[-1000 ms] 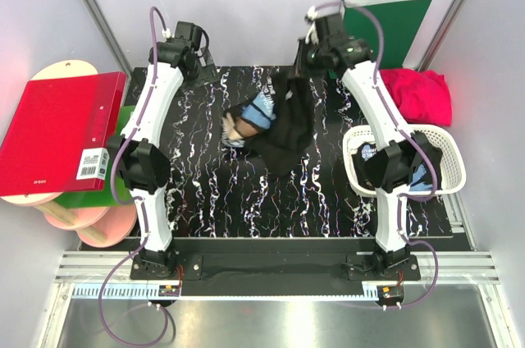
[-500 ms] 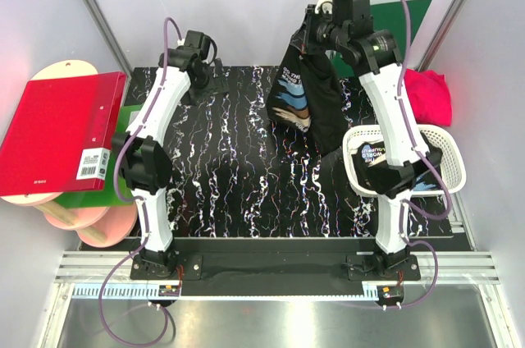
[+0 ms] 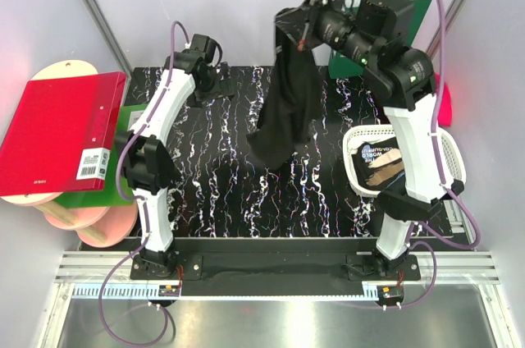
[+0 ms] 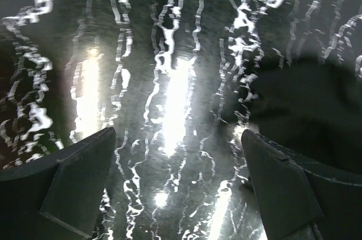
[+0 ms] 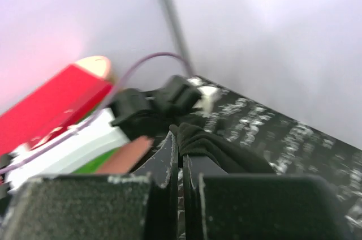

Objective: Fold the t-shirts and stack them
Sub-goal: Flatten out the tshirt

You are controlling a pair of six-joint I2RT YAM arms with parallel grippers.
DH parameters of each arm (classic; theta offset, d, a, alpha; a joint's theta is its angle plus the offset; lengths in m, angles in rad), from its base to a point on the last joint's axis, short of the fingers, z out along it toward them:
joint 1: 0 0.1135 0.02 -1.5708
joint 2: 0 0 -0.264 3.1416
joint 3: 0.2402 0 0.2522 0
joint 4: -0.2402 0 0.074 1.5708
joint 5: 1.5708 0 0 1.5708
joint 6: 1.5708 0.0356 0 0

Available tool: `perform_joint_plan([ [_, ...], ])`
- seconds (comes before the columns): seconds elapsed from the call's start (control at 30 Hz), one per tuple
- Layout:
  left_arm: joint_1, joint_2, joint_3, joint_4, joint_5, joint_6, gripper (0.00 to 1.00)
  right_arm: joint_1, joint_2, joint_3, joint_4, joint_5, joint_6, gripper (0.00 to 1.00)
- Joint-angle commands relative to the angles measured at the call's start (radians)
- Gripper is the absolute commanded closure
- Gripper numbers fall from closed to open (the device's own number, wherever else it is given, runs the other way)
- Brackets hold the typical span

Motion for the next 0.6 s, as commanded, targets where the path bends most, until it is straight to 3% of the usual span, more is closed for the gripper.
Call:
perform_joint_plan([
  [0.0,0.004,-0.125,-0.001,0.034,-0.130,0.017,0.01,0.060,-0.024,0.015,0.162,-0.139,0.066,1.00],
  [0.3,0.021,-0.236,0.030,0.056,-0.261,0.061,0.01,0.175,0.055,0.073,0.222,-0.309,0.131,1.00],
  [0.4,0.021,-0.245,-0.030,0.057,-0.259,0.051,0.01,0.174,0.005,0.030,0.207,-0.145,0.020,1.00],
  [0.47,0.021,-0.244,-0.073,0.057,-0.238,0.028,0.01,0.171,-0.079,-0.091,0.207,-0.002,-0.078,1.00],
  [0.5,0.021,-0.245,-0.085,0.056,-0.229,0.020,0.01,0.165,-0.134,-0.144,0.210,0.162,-0.106,1.00],
  [0.57,0.018,-0.245,-0.113,0.059,-0.213,0.005,0.01,0.125,-0.185,-0.306,0.209,0.255,-0.126,1.00],
])
